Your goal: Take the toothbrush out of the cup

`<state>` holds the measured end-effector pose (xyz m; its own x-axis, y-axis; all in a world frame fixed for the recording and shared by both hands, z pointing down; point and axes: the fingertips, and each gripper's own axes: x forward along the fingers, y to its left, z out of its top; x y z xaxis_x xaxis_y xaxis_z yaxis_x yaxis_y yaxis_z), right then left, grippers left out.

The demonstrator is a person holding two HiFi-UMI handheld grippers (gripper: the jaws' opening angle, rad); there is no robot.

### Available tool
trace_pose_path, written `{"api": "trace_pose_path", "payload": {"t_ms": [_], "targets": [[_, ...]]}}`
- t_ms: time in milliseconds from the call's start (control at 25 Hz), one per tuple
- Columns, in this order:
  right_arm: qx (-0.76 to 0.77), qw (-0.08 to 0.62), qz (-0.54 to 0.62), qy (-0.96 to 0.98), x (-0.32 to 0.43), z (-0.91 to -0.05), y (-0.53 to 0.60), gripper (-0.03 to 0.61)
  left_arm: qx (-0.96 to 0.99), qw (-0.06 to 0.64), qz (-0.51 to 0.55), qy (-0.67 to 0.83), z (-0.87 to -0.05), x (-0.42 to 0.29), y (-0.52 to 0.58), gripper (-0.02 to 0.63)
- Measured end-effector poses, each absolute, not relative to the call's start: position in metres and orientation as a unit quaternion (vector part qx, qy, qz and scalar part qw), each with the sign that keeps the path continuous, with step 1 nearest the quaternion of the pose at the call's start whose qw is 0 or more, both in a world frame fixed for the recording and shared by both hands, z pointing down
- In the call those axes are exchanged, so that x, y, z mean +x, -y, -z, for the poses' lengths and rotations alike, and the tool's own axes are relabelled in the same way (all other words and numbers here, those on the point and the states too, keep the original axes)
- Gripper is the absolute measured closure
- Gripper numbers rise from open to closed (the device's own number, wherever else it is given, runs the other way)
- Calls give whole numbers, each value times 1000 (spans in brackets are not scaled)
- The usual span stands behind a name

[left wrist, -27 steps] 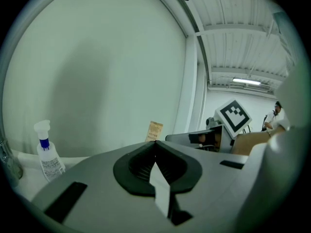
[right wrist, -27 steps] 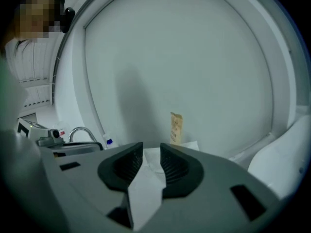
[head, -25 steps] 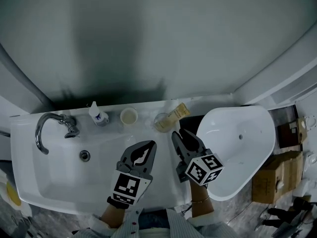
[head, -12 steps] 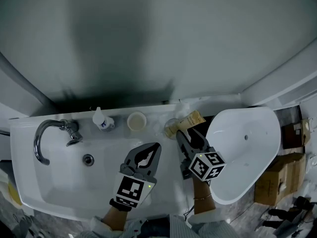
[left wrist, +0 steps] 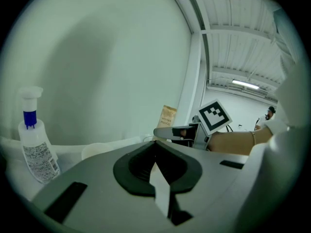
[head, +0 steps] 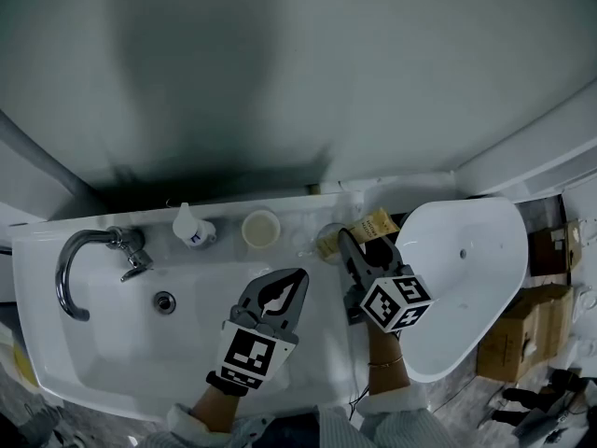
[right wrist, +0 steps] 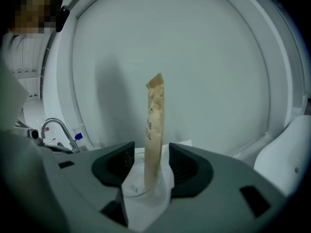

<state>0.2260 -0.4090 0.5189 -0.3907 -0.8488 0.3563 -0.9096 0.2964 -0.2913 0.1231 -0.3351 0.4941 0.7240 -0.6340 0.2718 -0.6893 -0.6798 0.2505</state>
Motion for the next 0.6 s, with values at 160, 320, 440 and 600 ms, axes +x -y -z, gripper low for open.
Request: {"api": "trace_pose_path", "payload": {"t_ms": [160,320,440,600], "targets": [[542,55,-224,808,221,-513,408,367,913,174,-84,359,-497,122,335,597],[532,58,-223,815,212,-511,405,367,913,177,-83,359,-498,120,337,597],[526,72,-226,817,205,-517,403,367,912,179,-83,359,-499,117,337,597],[526,88,-222,816,201,-522,402,378,912,176,-78,362,-498,113,339,597]]}}
